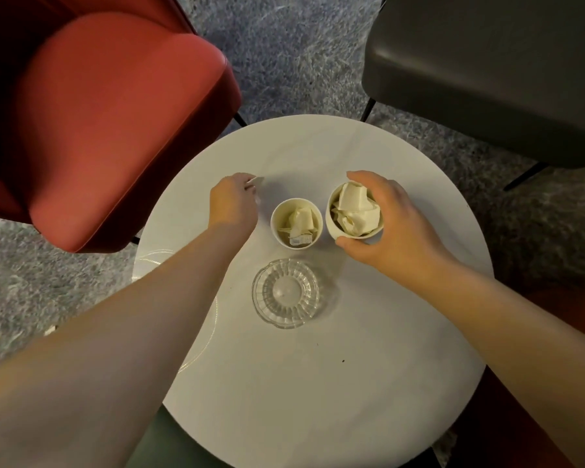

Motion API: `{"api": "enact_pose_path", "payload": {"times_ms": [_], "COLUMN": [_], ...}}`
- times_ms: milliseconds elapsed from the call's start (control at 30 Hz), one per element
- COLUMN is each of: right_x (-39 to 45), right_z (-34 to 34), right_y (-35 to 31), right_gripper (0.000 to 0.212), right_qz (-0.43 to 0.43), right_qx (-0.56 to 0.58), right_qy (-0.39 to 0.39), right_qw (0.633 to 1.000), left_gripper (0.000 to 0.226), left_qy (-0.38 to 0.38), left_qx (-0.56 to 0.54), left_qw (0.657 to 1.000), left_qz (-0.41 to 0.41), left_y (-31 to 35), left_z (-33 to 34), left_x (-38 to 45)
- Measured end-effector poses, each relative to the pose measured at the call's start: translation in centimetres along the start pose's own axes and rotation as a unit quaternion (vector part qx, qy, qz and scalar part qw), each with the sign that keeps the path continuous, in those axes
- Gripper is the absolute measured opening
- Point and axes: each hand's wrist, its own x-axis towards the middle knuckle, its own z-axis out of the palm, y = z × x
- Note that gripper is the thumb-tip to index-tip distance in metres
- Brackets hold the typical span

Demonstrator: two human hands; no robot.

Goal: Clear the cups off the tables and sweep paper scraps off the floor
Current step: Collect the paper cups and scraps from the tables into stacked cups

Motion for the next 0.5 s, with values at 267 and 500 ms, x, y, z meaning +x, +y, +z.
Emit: {"api": "enact_pose_path", "payload": {"times_ms": [267,500], "right_x": [0.0,-0.2], "right_z": [-0.3,-0.4], "right_y": [-0.1,0.0], "right_gripper": [0.086,0.086], "right_qz": [0.005,0.012], "right_qx": [-0.015,-0.021], "right_qy": [-0.020,-0.026], "right_qw": [1.000,0.999], "left_gripper": [0.012,0.035], "left_qy": [0.015,0.027], "left_qx": [-0.167,-0.141], "left_qw": [0.986,0.989], "left_qz": [0.027,0.046], "left_y": [2.2,1.3], "left_z": [-2.5,-1.8], "left_x": [-7.4,-8.2]}}
